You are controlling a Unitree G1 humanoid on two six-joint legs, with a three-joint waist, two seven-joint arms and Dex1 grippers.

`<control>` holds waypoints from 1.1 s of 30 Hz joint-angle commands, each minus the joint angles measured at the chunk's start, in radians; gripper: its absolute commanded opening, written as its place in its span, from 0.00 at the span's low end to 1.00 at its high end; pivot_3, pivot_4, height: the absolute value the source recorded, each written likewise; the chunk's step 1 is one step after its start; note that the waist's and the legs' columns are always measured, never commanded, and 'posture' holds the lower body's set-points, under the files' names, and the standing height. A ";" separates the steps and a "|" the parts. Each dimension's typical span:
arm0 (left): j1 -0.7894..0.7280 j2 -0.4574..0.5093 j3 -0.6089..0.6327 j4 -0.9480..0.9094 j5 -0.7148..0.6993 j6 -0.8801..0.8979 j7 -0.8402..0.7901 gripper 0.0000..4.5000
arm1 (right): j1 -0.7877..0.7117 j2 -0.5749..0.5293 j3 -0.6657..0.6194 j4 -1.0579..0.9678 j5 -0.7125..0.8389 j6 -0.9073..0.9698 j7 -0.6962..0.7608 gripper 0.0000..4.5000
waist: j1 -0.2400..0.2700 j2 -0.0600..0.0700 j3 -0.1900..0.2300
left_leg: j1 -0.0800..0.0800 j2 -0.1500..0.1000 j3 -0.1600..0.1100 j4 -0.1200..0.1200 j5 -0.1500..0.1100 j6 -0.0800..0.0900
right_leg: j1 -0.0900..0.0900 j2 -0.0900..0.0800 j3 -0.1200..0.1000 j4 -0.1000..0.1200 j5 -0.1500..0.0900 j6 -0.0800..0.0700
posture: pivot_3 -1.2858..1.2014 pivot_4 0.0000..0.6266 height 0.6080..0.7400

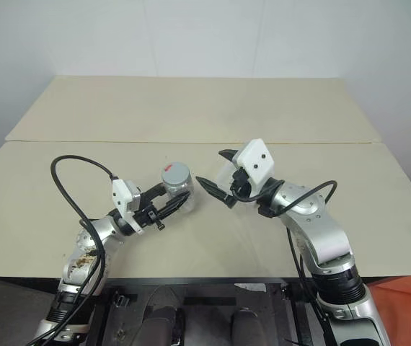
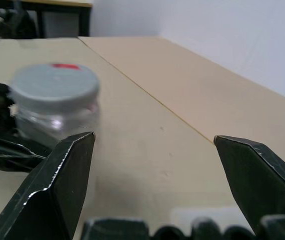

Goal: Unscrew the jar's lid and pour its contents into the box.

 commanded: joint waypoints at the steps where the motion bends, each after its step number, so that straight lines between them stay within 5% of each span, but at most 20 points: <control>1: -0.007 0.000 0.004 -0.019 -0.010 -0.026 -0.005 0.42 | -0.007 -0.004 -0.033 -0.017 -0.007 -0.029 0.000 0.99 | -0.002 0.000 0.000 | 0.000 0.000 0.000 0.000 0.000 0.000 | 0.000 0.000 0.000 0.000 0.000 0.000 | 0.52 0.24 1.00; 12: -0.016 -0.004 -0.006 -0.006 0.004 -0.035 0.000 0.42 | 0.028 -0.077 -0.077 -0.116 0.122 -0.018 0.161 0.99 | 0.000 0.000 0.000 | 0.000 0.000 0.000 0.000 0.000 0.000 | 0.000 0.000 0.000 -0.001 0.000 0.000 | 0.52 0.24 1.00; 33: -0.051 -0.024 -0.037 0.008 0.020 -0.047 -0.008 0.42 | -0.140 0.160 0.108 -0.013 -0.017 -0.022 0.037 0.99 | -0.001 0.000 0.000 | 0.000 0.000 -0.001 0.000 0.000 0.000 | 0.000 0.000 0.000 0.000 0.000 0.000 | 0.52 0.24 1.00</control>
